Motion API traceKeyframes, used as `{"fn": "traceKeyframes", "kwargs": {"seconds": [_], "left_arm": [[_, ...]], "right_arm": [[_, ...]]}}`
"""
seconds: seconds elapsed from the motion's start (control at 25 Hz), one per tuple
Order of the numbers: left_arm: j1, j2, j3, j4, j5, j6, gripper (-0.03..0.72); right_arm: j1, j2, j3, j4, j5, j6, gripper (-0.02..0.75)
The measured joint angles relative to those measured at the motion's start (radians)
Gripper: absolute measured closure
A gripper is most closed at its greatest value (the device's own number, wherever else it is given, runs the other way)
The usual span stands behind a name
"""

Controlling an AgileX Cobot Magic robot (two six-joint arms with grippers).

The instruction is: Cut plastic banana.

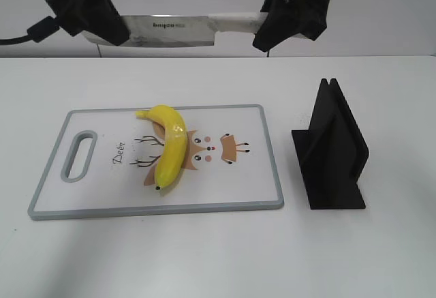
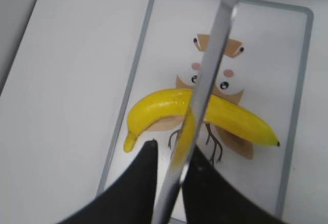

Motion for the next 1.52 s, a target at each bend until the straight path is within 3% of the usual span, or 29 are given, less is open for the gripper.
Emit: {"fn": "traceKeyframes", "kwargs": {"seconds": [0.12, 0.2, 0.28, 0.6, 0.72, 0.96, 1.12, 1.32, 1.52], "left_arm": [[0.009, -0.003, -0.002, -0.025, -0.034, -0.025, 0.357], [0.013, -0.003, -0.002, -0.028, -0.053, -0.031, 0.149], [0.013, -0.004, -0.002, -0.031, -0.069, -0.039, 0.083], [0.015, -0.053, -0.002, 0.025, -0.095, -0.151, 0.07], [0.015, -0.091, -0.002, 0.136, -0.095, -0.338, 0.09], [0.037, -0.14, -0.003, 0.485, -0.01, -0.922, 0.101], [0.107, -0.149, 0.003, 0.505, 0.084, -1.117, 0.106], [0.201, -0.246, 0.124, 0.413, 0.093, -1.176, 0.127], [0.217, -0.393, 0.3, 0.432, 0.095, -1.182, 0.135]], "right_arm": [[0.0, 0.001, 0.002, -0.018, 0.018, 0.014, 0.568], [-0.001, 0.002, 0.005, -0.046, 0.029, 0.015, 0.568], [-0.001, 0.002, 0.007, -0.071, 0.042, 0.015, 0.568], [-0.001, -0.014, 0.008, -0.092, 0.046, 0.064, 0.568], [-0.001, -0.042, 0.008, -0.111, 0.047, 0.186, 0.568], [-0.001, -0.101, 0.008, -0.21, 0.048, 0.589, 0.568], [-0.001, -0.135, 0.012, -0.276, 0.05, 0.915, 0.568], [-0.002, -0.242, 0.097, -0.328, 0.05, 1.172, 0.568], [-0.002, -0.401, 0.297, -0.379, 0.035, 1.335, 0.568]]}}
